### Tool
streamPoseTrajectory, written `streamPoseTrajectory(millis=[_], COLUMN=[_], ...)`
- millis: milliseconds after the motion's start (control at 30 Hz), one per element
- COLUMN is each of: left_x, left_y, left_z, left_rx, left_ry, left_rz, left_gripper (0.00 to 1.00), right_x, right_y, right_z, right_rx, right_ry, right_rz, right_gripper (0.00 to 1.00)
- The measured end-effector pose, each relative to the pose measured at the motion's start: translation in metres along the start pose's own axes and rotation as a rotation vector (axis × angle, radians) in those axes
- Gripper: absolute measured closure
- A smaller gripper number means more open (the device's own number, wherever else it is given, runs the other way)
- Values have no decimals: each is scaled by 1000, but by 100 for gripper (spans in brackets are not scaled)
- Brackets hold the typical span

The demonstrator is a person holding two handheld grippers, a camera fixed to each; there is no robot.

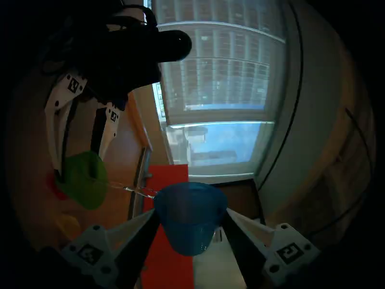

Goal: Pour water

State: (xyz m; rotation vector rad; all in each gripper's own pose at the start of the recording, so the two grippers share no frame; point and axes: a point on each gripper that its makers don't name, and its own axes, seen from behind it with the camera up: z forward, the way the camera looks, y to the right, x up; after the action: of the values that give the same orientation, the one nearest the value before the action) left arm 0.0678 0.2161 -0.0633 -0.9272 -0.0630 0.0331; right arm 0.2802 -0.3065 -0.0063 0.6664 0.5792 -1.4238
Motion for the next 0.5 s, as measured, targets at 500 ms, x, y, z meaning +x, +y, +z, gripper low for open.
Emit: streamPoseTrajectory(millis=[500], left_x=[0], left_y=[2], left_z=[1], left_rx=[-2], left_ry=[0], left_rz=[1], left_gripper=[18], right_x=[8], right_y=[4], right_z=[-4], right_rx=[-19], right_ry=[9], right_rz=[-93], right_gripper=[12])
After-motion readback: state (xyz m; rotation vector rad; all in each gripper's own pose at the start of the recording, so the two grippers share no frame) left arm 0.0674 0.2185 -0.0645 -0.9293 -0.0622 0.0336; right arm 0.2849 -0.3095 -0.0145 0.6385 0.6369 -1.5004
